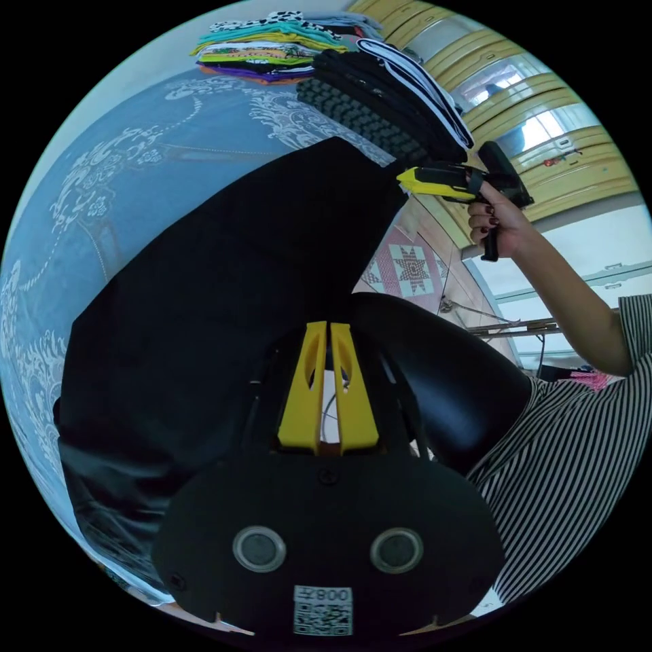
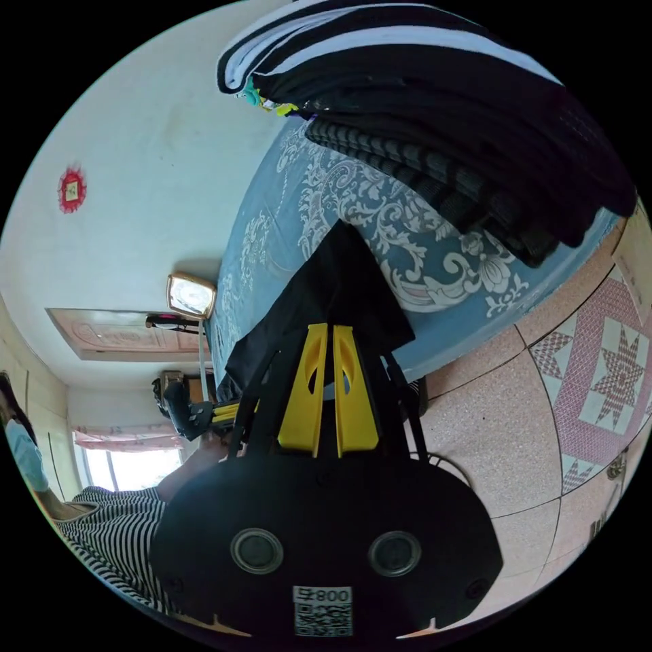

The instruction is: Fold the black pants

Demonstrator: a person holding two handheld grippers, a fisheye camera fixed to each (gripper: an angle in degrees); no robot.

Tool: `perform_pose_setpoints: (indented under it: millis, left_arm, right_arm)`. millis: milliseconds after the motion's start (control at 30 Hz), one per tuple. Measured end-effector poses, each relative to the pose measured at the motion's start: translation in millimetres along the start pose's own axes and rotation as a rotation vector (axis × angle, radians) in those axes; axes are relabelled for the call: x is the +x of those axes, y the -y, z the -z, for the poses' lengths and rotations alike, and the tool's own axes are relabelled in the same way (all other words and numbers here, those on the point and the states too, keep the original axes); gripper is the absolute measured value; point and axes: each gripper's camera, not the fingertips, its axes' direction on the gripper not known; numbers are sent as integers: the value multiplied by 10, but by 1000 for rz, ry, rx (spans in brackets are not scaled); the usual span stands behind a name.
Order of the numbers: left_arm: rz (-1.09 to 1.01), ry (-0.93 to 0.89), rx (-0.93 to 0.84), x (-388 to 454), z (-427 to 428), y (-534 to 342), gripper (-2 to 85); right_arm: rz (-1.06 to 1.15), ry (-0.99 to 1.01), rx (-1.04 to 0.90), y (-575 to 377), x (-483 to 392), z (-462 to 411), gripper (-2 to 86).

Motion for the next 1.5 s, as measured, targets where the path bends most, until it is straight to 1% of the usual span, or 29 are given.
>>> perform_pose_setpoints:
  millis: [167, 400, 533, 633, 667, 800, 1000, 1133, 1300, 1333, 1400, 1500]
  left_arm:
    - [-4, -39, -13, 15, -169, 104, 14]
    - [7, -59, -24, 4, -355, 209, 15]
    - [9, -68, -46, 13, -499, 233, 15]
    - [10, -70, -52, 20, -564, 236, 16]
    - [20, -77, -57, 2, -594, 234, 16]
    - [55, -107, -53, -68, -646, 220, 17]
    - [46, -105, -48, -81, -618, 209, 14]
    - [33, -113, -22, -71, -529, 219, 10]
    - [34, -131, -8, -107, -480, 249, 4]
    - [40, -127, -28, -130, -505, 252, 3]
    - [52, -115, -65, -168, -541, 239, 3]
    - [56, -131, -57, -214, -469, 183, 2]
  right_arm:
    - [-20, 31, -10, -290, 437, 22, 10]
    - [31, 28, -8, -633, 625, 213, 6]
    - [14, 31, -5, -724, 723, 314, 2]
    - [15, -22, -21, -746, 737, 372, 1]
    - [-14, -42, -16, -757, 776, 403, 0]
    - [-50, -3, 4, -798, 806, 534, 0]
    - [52, -54, 48, -745, 281, 876, 1]
    - [159, -148, 59, -534, -293, 970, 2]
    - [272, -288, -39, -283, -899, 749, 0]
    - [272, -363, -95, -227, -971, 640, 0]
    - [268, -337, -80, -189, -1080, 689, 0]
    - [238, -303, -95, -92, -1285, 851, 1]
